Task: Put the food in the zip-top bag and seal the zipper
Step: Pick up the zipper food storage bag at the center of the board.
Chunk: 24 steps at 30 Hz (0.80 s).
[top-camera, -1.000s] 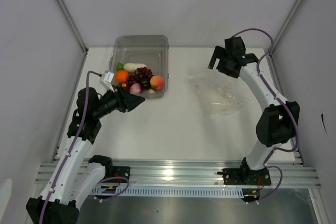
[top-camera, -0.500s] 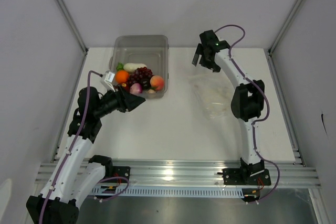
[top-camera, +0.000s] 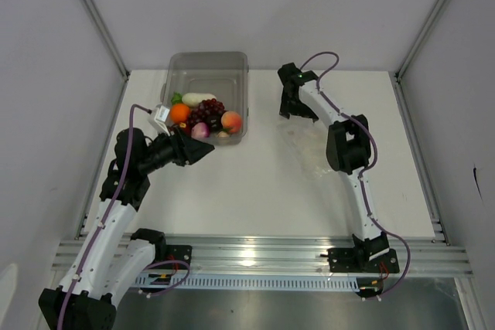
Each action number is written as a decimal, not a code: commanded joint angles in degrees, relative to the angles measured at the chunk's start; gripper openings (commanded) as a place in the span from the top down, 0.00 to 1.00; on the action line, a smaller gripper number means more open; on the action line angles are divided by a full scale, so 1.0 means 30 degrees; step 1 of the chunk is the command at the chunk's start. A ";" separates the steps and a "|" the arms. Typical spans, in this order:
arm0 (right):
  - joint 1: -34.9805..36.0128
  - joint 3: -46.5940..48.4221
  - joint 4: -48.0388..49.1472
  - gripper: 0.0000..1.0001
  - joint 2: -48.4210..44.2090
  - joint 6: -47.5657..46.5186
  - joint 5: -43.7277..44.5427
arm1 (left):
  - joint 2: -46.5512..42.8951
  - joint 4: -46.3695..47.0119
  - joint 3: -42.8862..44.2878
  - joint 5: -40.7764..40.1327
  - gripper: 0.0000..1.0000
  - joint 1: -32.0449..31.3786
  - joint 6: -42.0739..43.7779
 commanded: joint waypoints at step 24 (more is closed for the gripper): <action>0.5267 -1.5739 0.2026 0.01 -1.4184 -0.4350 0.3003 | -0.0058 0.0423 -0.0101 0.0218 0.47 -0.0130 0.0039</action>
